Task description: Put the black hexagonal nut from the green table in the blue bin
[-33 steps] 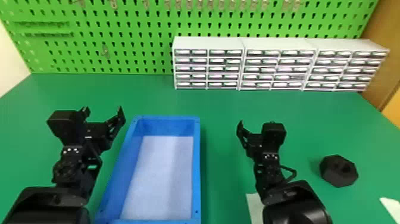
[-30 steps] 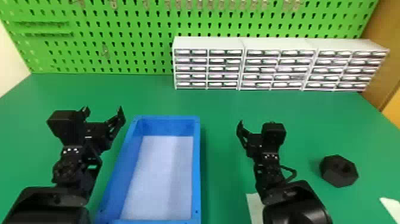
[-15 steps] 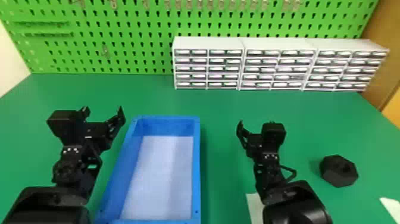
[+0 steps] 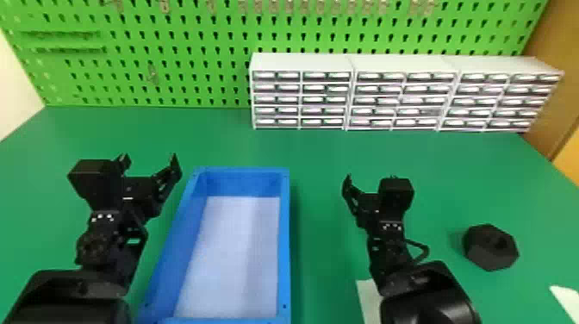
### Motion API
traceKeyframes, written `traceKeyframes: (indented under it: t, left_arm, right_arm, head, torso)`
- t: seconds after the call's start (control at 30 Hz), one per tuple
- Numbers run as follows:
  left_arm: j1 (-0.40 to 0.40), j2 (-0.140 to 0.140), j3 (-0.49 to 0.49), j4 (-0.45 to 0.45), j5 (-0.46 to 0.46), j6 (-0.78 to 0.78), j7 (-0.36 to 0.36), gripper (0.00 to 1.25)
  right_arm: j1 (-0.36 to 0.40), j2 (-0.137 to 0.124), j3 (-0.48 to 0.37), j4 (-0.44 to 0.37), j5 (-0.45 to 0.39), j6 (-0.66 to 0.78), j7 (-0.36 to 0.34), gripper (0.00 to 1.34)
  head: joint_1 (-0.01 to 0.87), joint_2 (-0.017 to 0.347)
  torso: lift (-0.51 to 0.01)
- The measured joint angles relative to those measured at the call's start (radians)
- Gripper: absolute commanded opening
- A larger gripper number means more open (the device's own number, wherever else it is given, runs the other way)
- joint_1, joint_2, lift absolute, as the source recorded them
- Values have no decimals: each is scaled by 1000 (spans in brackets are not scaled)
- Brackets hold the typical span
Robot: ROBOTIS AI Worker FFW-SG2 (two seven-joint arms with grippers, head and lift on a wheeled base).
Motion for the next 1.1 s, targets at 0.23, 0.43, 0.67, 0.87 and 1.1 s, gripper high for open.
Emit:
traceKeyframes:
  t: [0.23,0.43,0.67,0.87,1.1]
  left_arm:
    - [0,0,0,0,1,0,0,922]
    - [1,0,1,0,1,0,0,919]
    - [2,0,3,0,3,0,0,919]
    - [3,0,3,0,3,0,0,919]
    - [3,0,4,0,3,0,0,917]
  right_arm:
    - [0,-1,-1,-8,-5,3,4,1039]
    - [0,-2,-20,-45,-9,25,38,1043]
    - [5,5,-89,-134,7,145,105,1058]
    - [-1,5,-157,-179,35,205,205,1094]
    - [-27,3,-266,-239,97,311,365,1118]
  head:
    - [686,52]
    - [686,52]
    - [686,52]
    - [686,52]
    - [686,52]
  torso:
    - [-97]
    - [-97]
    - [-97]
    - [-97]
    - [-97]
